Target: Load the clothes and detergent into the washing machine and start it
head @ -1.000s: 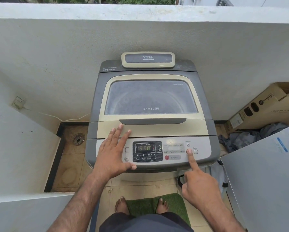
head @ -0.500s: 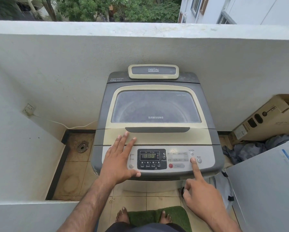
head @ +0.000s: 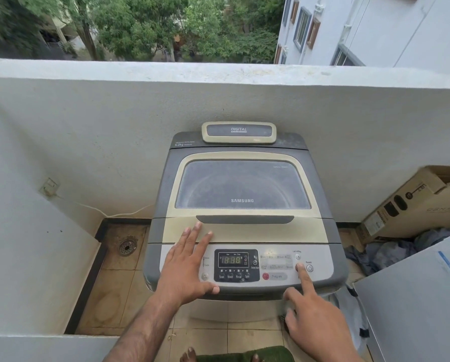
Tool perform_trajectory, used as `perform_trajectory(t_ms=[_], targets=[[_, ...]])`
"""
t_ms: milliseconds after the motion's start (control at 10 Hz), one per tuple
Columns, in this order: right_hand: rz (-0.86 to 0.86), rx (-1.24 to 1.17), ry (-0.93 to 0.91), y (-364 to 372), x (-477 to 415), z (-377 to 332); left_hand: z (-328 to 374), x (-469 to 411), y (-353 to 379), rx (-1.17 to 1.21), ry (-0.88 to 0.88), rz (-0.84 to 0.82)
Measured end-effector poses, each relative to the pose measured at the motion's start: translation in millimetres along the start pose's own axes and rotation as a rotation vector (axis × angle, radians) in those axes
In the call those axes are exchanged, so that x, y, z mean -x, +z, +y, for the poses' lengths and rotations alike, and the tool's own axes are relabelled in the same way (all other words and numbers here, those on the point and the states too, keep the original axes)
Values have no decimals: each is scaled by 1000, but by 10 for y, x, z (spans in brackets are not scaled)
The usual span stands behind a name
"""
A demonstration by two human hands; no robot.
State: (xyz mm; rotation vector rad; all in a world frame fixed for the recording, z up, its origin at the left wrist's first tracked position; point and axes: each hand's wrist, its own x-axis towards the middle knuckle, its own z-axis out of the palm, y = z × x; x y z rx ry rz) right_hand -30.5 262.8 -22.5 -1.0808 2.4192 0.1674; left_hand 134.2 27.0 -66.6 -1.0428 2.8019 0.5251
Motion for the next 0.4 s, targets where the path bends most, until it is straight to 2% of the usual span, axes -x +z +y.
perform_trajectory(t_ms=[300,400], targets=[[290,-59,-123,-89,-232,79,20,-8,-112,5,-23,-63],[335,53,-163,-33,-383,115,82,15,-215,-19,-2,-52]])
